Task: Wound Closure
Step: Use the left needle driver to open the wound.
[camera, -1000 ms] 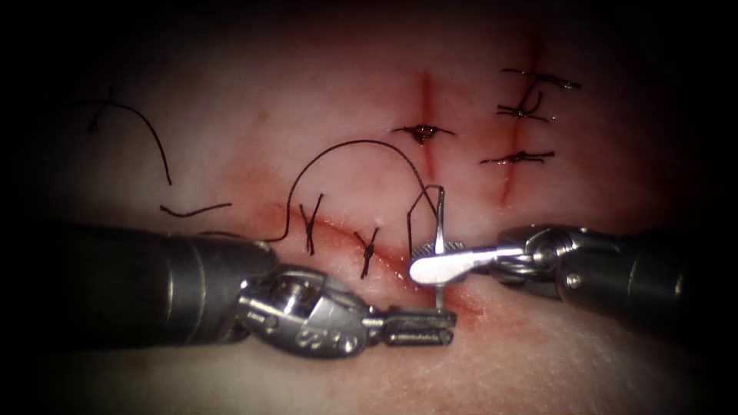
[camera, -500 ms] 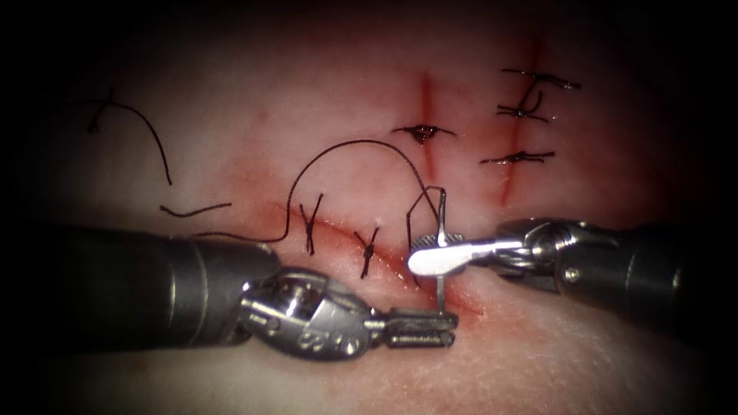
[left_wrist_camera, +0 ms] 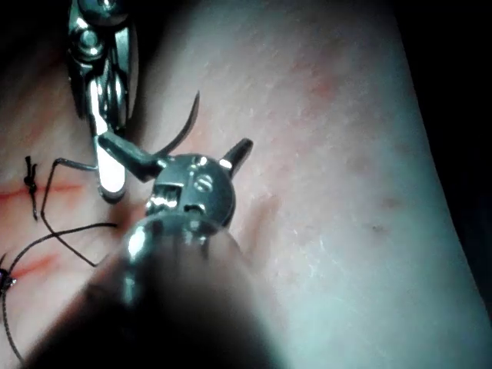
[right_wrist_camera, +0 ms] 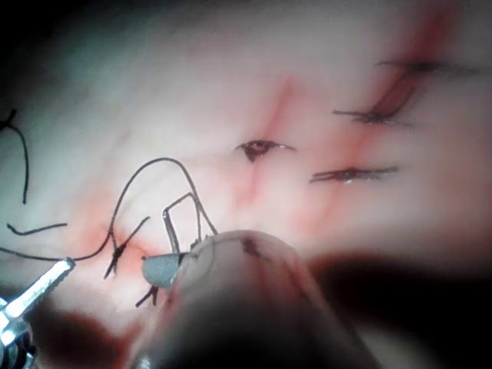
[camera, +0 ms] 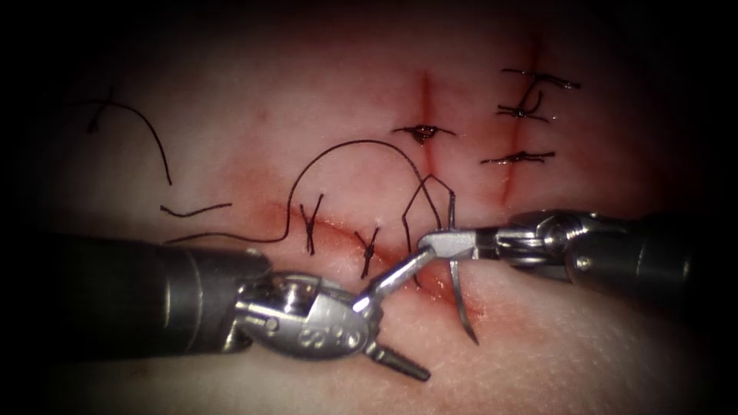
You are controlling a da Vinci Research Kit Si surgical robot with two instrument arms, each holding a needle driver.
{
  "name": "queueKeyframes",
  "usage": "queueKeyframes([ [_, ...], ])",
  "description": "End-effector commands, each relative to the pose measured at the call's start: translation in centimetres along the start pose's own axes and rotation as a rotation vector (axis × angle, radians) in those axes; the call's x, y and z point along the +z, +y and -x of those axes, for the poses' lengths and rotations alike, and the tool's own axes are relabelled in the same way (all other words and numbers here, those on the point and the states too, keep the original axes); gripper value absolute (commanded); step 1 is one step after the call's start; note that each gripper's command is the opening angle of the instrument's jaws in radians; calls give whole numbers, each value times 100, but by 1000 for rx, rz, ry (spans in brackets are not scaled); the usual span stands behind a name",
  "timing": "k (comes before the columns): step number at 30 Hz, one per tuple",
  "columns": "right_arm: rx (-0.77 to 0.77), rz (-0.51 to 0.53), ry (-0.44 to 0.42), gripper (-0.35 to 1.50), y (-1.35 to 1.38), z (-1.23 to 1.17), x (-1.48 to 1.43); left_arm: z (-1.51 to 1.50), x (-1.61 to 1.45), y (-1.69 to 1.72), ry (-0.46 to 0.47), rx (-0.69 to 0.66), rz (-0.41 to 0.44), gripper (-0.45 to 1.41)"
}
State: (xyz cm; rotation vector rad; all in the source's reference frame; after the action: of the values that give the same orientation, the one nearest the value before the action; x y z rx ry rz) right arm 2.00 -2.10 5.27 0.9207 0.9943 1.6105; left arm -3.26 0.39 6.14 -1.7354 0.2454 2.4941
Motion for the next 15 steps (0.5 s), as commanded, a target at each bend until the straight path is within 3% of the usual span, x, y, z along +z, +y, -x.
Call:
queueKeyframes([
  [1, 3, 3, 40, -35, 4, -7, 0, 6, -2, 1, -21, -80, -16, 121],
  [3, 3, 4, 53, -35, 7, -8, -2, 7, -6, -1, -27, -111, -21, 111],
  [4, 5, 8, 89, -35, 13, -10, -7, 12, -13, -4, -15, -188, 2, 46],
  [5, 5, 8, 89, -35, 13, -10, -7, 12, -13, -4, -15, -188, 2, 46],
  [7, 10, 17, 122, -35, 17, -11, -11, 19, -17, -10, -3, -204, 101, -45],
  [11, -21, 63, 213, -35, 20, -11, -15, 40, -14, -16, -77, -206, 167, -45],
  [15, -77, 116, 261, -35, 16, -3, -15, 72, -1, -14, -226, -233, 275, -45],
])
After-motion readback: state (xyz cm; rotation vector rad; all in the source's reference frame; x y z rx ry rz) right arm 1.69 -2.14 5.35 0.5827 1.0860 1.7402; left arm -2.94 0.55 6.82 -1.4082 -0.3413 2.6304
